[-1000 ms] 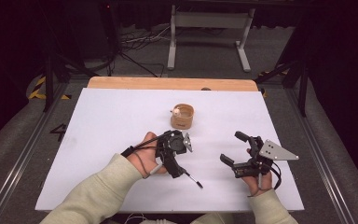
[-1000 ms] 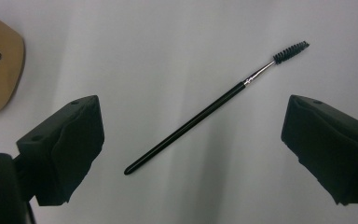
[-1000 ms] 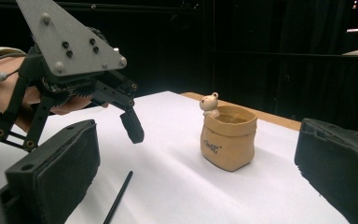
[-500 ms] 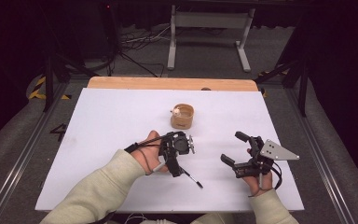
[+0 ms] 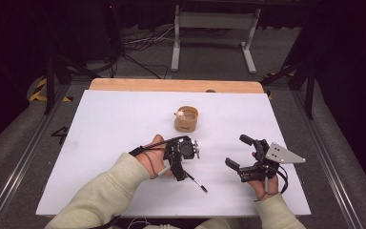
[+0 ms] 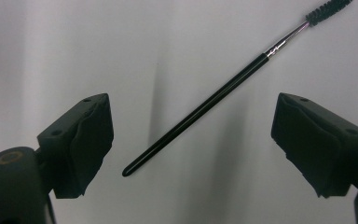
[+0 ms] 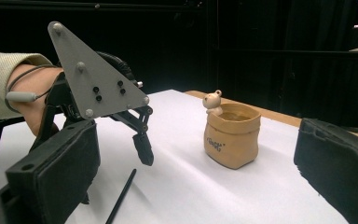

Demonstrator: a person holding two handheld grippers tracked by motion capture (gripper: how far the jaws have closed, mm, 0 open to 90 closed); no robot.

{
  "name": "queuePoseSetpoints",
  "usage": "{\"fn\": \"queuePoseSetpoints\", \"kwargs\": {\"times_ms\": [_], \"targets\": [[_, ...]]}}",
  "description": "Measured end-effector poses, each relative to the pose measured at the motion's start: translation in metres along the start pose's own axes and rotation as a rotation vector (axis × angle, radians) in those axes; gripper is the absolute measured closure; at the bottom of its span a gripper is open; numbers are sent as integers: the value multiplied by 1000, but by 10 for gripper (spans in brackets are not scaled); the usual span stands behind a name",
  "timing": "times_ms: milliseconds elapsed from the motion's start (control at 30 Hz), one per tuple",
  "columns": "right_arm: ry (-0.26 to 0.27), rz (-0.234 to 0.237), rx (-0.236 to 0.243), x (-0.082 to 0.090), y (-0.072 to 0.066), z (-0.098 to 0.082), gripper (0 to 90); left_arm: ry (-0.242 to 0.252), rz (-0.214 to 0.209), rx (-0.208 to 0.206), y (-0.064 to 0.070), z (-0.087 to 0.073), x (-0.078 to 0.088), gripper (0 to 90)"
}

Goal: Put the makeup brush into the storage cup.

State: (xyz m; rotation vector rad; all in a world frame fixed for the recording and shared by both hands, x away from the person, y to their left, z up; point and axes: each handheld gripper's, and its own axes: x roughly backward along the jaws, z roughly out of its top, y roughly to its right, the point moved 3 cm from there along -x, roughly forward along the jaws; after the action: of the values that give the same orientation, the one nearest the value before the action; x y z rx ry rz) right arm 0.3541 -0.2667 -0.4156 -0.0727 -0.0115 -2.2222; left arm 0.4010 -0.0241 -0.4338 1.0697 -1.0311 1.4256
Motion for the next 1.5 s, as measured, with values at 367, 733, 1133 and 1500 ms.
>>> {"fn": "queuePoseSetpoints", "kwargs": {"times_ms": [367, 733, 1133, 1500], "targets": [[-4, 8, 0, 0, 0, 0, 5, -11, -7, 8, -3, -2, -6, 144], [-4, 11, -4, 0, 0, -1, 6, -31, -34, -9, -3, -8, -14, 212], [-7, 23, -8, -2, 0, -2, 10, -37, -70, -18, -2, -9, -22, 264], [-9, 24, -23, -1, 1, -3, 12, -33, -67, -15, -3, -9, -20, 354]]}}
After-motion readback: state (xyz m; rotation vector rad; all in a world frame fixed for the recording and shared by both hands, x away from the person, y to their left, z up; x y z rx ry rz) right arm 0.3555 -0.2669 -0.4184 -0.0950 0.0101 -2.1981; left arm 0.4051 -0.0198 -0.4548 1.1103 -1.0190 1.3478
